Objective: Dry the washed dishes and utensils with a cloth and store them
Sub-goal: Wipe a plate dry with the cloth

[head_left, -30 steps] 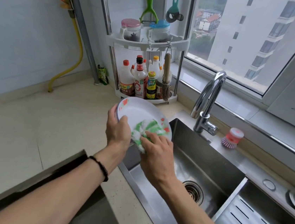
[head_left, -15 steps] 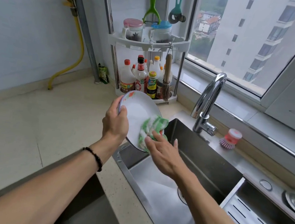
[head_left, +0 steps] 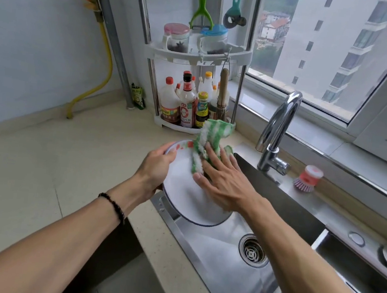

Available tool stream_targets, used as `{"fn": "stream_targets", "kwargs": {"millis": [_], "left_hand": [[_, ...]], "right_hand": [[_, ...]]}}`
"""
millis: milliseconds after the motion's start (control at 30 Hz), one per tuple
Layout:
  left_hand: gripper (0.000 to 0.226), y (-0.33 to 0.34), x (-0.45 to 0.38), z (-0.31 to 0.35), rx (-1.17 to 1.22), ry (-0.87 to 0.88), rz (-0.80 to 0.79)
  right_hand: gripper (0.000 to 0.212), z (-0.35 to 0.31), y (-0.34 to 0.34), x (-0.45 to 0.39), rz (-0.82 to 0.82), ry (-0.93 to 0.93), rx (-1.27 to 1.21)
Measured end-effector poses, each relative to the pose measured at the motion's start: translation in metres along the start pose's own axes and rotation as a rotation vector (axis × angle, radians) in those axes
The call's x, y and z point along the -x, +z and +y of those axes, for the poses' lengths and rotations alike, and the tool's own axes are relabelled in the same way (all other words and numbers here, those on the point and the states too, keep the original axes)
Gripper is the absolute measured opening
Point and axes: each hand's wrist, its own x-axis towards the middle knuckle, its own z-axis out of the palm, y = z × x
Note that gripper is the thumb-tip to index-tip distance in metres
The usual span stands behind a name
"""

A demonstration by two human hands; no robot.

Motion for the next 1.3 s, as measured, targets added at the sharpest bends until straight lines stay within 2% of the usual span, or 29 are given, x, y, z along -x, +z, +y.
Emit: {"fn": "stream_targets", "kwargs": {"millis": [67, 167, 233, 300, 333, 433, 500, 567, 700, 767, 800, 900, 1000, 1067, 1133, 1200, 1300], "left_hand": [[0.032, 0.002, -0.003, 0.003, -0.009, 0.05, 0.049], [0.029, -0.001, -0.01, 0.012, -0.037, 0.104, 0.189], [0.03, -0.003, -0.012, 0.014, -0.032, 0.108, 0.234], [0.031, 0.003, -0.01, 0.013, -0.023, 0.074, 0.157], [0.031, 0.007, -0.008, 0.013, -0.012, 0.042, 0.087], [0.031, 0.011, -0.002, 0.017, 0.042, -0.075, -0.137], [0.031, 0.01, -0.004, 0.018, 0.037, -0.1, -0.183], [0.031, 0.007, -0.003, 0.021, 0.004, -0.074, -0.154], [0.032, 0.001, -0.014, 0.026, -0.056, 0.035, 0.028], [0.031, 0.0, -0.018, 0.029, -0.081, 0.088, 0.112], [0.03, 0.001, -0.019, 0.029, -0.089, 0.099, 0.121], [0.031, 0.006, -0.016, 0.024, -0.11, 0.031, -0.013], [0.032, 0.005, -0.012, 0.02, -0.085, -0.114, -0.202], [0.033, 0.0, -0.01, 0.021, -0.079, -0.151, -0.235], [0.032, -0.006, -0.011, 0.024, -0.117, -0.117, -0.209], [0.032, -0.011, -0.014, 0.027, -0.145, -0.04, -0.096], [0.031, -0.01, -0.018, 0.032, -0.12, 0.064, 0.1]], "right_hand": [[0.08, 0.006, -0.001, 0.004, -0.041, -0.006, 0.005], [0.101, 0.001, 0.009, 0.033, -0.078, -0.021, -0.102], [0.092, -0.023, 0.016, 0.053, -0.069, -0.109, -0.238], [0.069, -0.045, 0.015, 0.056, -0.088, -0.138, -0.389], [0.065, -0.05, 0.011, 0.051, -0.085, -0.143, -0.425], [0.067, -0.039, 0.001, 0.027, -0.019, -0.18, -0.265], [0.076, -0.019, 0.0, 0.015, -0.009, -0.155, -0.132], [0.083, -0.002, -0.002, 0.011, 0.007, -0.099, -0.057], [0.099, 0.013, 0.002, 0.034, 0.0, -0.007, 0.006], [0.106, -0.007, 0.009, 0.053, -0.042, -0.055, -0.085], [0.103, -0.021, 0.011, 0.058, -0.065, -0.095, -0.171], [0.084, -0.041, 0.009, 0.042, -0.059, -0.171, -0.231], [0.078, -0.025, -0.005, 0.016, -0.006, -0.155, -0.021], [0.076, -0.012, -0.009, 0.011, 0.001, -0.145, 0.108], [0.076, 0.0, -0.009, 0.013, 0.009, -0.094, 0.172], [0.082, 0.008, -0.007, 0.023, -0.003, -0.028, 0.152], [0.097, -0.002, 0.006, 0.046, -0.053, -0.042, -0.067]]}}
